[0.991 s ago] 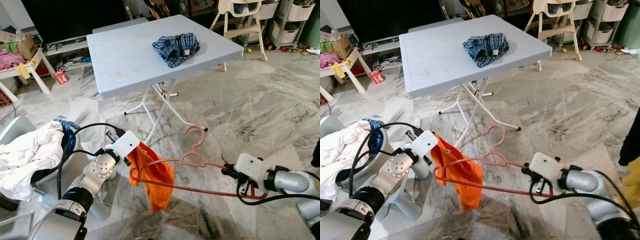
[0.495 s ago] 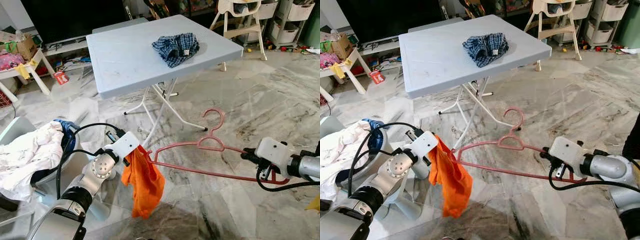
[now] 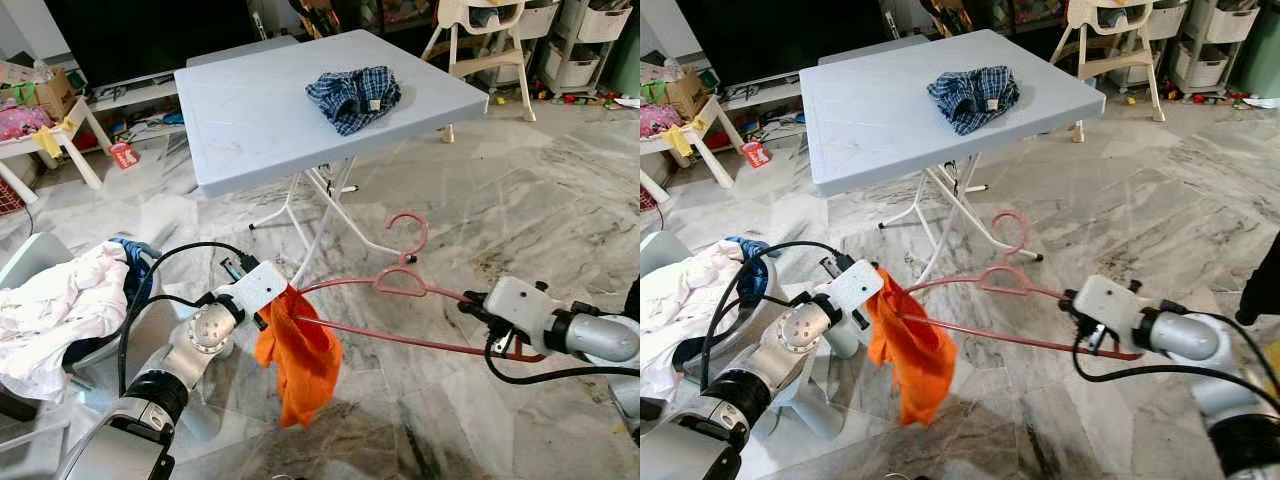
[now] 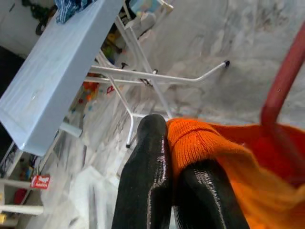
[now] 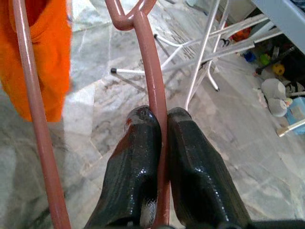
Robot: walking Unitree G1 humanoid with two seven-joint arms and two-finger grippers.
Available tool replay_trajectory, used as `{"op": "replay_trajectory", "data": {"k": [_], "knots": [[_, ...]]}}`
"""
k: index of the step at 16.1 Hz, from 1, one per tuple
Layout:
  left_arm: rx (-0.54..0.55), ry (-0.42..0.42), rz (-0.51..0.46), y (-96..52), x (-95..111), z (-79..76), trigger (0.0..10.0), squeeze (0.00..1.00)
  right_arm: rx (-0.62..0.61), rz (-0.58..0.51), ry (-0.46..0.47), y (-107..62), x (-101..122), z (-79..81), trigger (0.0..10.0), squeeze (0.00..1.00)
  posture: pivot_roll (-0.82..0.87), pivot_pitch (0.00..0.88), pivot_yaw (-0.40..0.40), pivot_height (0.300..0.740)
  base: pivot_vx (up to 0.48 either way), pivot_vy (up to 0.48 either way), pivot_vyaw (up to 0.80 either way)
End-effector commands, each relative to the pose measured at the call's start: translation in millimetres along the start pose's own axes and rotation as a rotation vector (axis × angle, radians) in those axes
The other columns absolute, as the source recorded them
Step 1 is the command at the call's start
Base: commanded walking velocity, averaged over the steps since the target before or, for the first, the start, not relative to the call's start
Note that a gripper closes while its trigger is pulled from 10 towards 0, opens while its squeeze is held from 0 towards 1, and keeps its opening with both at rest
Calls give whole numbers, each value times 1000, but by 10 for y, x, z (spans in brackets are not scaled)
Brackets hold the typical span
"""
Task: Hang hanger
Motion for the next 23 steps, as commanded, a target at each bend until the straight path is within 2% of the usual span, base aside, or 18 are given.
{"op": "replay_trajectory", "data": {"k": [1, 4, 6, 8, 13, 15, 17, 20, 23], "knots": [[7, 14, -24, -3, 54, 57, 10000, 0, 13, -31, -21, 49, 96, 3, 10000, 0, -131, 0, 154, 740, 0, 0, 0], [11, 15, -27, -5, 64, 92, 10000, 0, 53, -36, -11, 116, 77, 148, 10000, 0, -130, 0, 154, 740, 0, 0, 0], [7, 16, -43, 13, 125, 95, 10000, 0, 66, -40, -17, 224, 89, 251, 10000, 0, -133, 0, 151, 740, 0, 0, 0], [5, 15, -58, 23, 174, 100, 10000, 0, 44, -32, -43, 310, 96, 268, 10000, 0, -130, 0, 151, 740, 0, 0, 0], [10, 23, -67, 0, 207, 151, 10000, 0, -6, -19, -88, 446, 124, 263, 10000, 0, -128, 0, 153, 740, 0, 0, 0], [39, 29, -50, -14, 198, 224, 10000, 0, -46, 24, -105, 487, 63, 216, 10000, 0, -121, 0, 156, 740, 0, 0, 0], [51, 24, -42, -19, 191, 247, 10000, 0, -51, 53, -110, 484, 9, 195, 10000, 0, -117, 0, 153, 740, 0, 0, 0], [55, 26, -21, -33, 136, 256, 10000, 0, -40, 40, -110, 456, 19, 171, 10000, 0, -120, 0, 152, 740, 0, 0, 0], [58, 25, -4, -47, 98, 274, 10000, 0, -74, 59, -122, 358, -33, 6, 10000, 0, -122, 0, 154, 740, 0, 0, 0]]}}
Point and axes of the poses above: a point about 5 cm out from each wrist's last joint towards the gripper, its own y axis pointing out of the wrist towards the gripper, its own x axis along the axis of the wrist's last joint, z = x × y, the point moved 6 cm from there along y, pointing out of the wrist towards the gripper, and after that the axes turned 3 degrees about -y, right-handed, at the moved point
